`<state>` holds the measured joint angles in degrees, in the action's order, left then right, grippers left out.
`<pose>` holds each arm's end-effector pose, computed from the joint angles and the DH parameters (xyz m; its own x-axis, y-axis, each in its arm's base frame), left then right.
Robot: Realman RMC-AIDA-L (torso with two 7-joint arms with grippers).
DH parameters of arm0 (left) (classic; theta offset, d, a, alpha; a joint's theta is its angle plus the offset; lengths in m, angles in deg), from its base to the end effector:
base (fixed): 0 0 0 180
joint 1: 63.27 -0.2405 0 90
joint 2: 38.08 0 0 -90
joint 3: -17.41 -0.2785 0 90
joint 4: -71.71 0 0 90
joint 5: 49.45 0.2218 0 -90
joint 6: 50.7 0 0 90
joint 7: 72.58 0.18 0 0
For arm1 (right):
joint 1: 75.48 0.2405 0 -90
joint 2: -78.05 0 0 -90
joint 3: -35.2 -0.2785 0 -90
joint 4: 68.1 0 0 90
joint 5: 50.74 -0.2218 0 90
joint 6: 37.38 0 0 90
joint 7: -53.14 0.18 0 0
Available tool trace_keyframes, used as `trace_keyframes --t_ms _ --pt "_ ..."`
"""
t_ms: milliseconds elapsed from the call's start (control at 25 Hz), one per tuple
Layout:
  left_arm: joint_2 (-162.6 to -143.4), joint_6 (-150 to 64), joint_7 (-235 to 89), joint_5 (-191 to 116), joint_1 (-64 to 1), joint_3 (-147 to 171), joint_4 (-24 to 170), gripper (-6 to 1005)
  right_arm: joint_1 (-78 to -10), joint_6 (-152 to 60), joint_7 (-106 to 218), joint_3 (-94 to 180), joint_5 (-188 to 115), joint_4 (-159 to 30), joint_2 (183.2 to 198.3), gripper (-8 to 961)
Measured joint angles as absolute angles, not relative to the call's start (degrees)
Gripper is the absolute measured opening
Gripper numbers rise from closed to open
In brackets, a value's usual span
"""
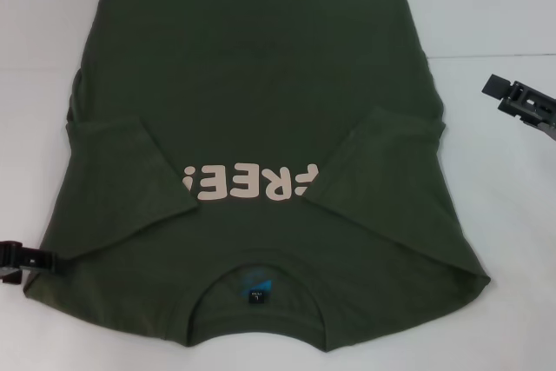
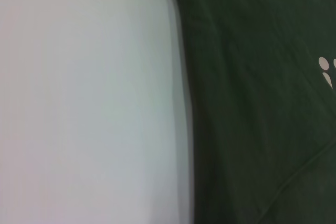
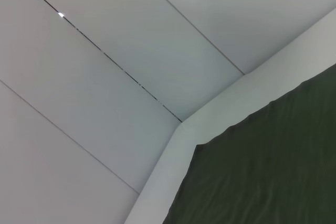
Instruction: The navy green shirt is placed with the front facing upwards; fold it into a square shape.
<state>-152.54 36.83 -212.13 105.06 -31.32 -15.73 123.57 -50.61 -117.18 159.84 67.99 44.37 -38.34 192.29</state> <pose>-0.3744 0.3616 0.0363 0.1841 0.9573 0.2229 0.9383 -0.1036 -0.3299 0.3307 0.3838 0.0314 0.1267 -0.5539 -0.8229 -0.9162 -0.3833 0.1169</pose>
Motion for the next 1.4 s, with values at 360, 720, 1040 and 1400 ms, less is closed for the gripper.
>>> trace_keyframes --t_ms 360,720,1040,1400 --pt "-152.56 35.8 -212.7 105.2 -31.1 -17.0 123.3 847 -50.4 -117.1 159.8 68.0 44.5 -38.3 192.29 946" --pt "-152.22 35.8 -212.8 106.3 -30.7 -17.1 123.5 846 -50.1 -116.7 159.8 68.5 44.5 -38.3 192.22 946" --pt "-152.52 35.2 -212.8 106.6 -30.6 -17.1 123.4 846 -50.0 -116.7 159.8 68.5 44.5 -38.4 192.2 946" --pt "-152.53 35.1 -212.7 106.6 -30.1 -17.1 122.2 846 -49.9 -116.5 159.8 68.5 44.7 -38.4 192.2 945"
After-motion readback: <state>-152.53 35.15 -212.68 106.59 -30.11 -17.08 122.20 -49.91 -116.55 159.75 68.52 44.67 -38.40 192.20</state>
